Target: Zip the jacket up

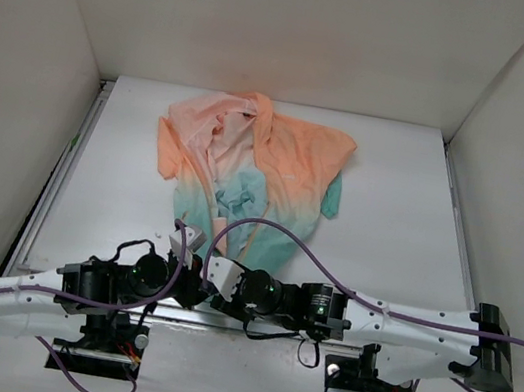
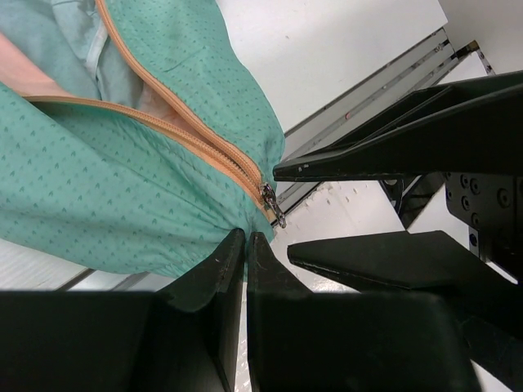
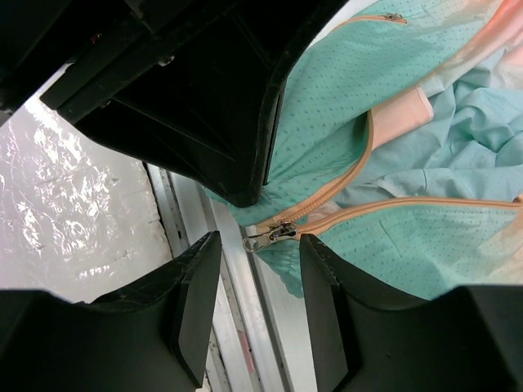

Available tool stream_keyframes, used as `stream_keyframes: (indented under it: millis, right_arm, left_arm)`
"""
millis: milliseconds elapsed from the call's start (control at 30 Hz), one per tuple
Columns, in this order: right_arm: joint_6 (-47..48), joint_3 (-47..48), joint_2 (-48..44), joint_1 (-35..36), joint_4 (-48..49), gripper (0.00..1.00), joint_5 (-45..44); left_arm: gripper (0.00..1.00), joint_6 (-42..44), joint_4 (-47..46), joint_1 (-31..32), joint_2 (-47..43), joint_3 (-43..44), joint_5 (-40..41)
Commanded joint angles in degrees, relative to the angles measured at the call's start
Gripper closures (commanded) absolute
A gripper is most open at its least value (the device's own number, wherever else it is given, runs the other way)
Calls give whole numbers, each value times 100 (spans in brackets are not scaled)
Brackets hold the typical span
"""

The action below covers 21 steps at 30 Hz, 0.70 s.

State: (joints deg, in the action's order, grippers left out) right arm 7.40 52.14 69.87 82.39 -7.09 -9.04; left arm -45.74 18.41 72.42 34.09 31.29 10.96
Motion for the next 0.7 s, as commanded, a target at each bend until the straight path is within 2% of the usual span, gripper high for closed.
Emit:
stream_keyframes:
  millis: [0,200,300,333,400,433,533,600,667]
  right_arm:
    - [34,209,53,102,226,60,-370]
    - [42,165,106,137,384,61,-775]
    - [34,165,124,137,393,64,-889]
    - [16,156,115,146,393,70,-889]
    - [-1,139,80,154,419,75,-907]
    - [-10,139,71,146,428,84,-924]
    - [-37,174,54,154,384,95,-959]
    - [-63,174,27,155,366,100,-933]
    - [-98,174,-8,137,323,100,-924]
  left_arm:
    - [100,-76,-347,26,63,422,-41]
    - [100,-76,-330,26,54,440,-85]
    - [100,-58,-321,26,46,448,-85]
    - [100,-41,-312,26,46,448,-85]
    - [100,-41,-312,26,72,448,-94]
    - [100,-41,-321,26,72,448,-103]
    - [100,-32,-304,26,72,457,-129]
    - [100,-32,-277,26,72,466,-129]
    - [100,-32,-233,26,89,466,-147]
